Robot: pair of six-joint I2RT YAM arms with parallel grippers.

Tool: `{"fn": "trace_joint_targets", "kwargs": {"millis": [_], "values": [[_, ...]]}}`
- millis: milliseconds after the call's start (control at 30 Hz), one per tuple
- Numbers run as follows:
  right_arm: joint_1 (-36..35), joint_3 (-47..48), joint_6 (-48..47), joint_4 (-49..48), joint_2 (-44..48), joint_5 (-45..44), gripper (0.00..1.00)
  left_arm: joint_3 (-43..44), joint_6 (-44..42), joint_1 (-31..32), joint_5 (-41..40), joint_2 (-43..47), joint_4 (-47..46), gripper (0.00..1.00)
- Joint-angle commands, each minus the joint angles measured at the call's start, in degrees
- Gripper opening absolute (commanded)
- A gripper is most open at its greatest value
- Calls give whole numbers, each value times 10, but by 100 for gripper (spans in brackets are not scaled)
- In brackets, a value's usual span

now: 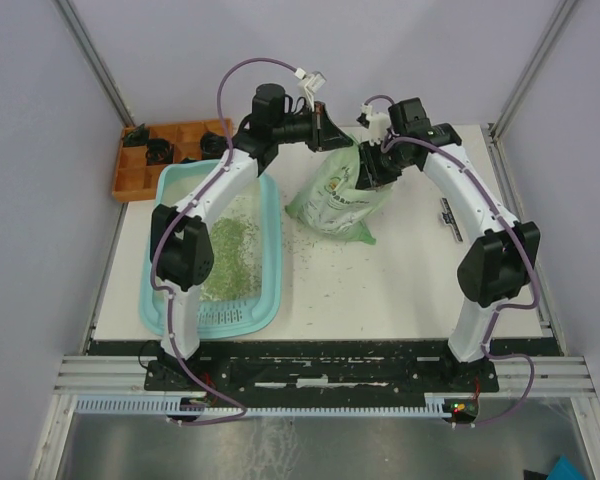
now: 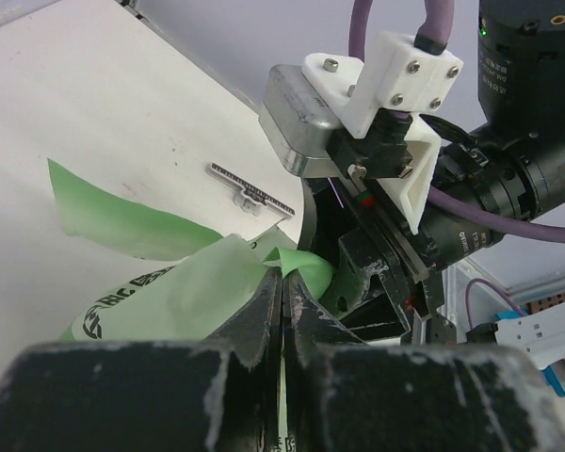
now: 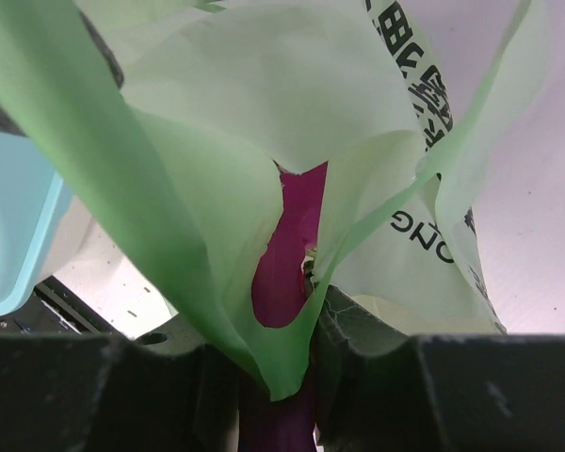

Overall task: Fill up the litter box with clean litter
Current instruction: 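Scoop the cat litter from the cat litter bag.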

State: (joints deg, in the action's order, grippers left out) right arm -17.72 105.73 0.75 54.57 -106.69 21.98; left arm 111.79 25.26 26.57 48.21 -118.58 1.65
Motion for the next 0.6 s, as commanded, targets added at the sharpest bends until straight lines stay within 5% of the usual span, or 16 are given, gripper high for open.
{"fn": "trace_joint_targets", "kwargs": {"millis": [0, 567], "values": [[-8, -49, -26, 13, -46, -79, 2, 29, 29, 10, 18, 35, -105, 3], [-13, -133, -6, -49, -111, -49, 2, -3, 28, 10, 3, 45, -111, 3]]}}
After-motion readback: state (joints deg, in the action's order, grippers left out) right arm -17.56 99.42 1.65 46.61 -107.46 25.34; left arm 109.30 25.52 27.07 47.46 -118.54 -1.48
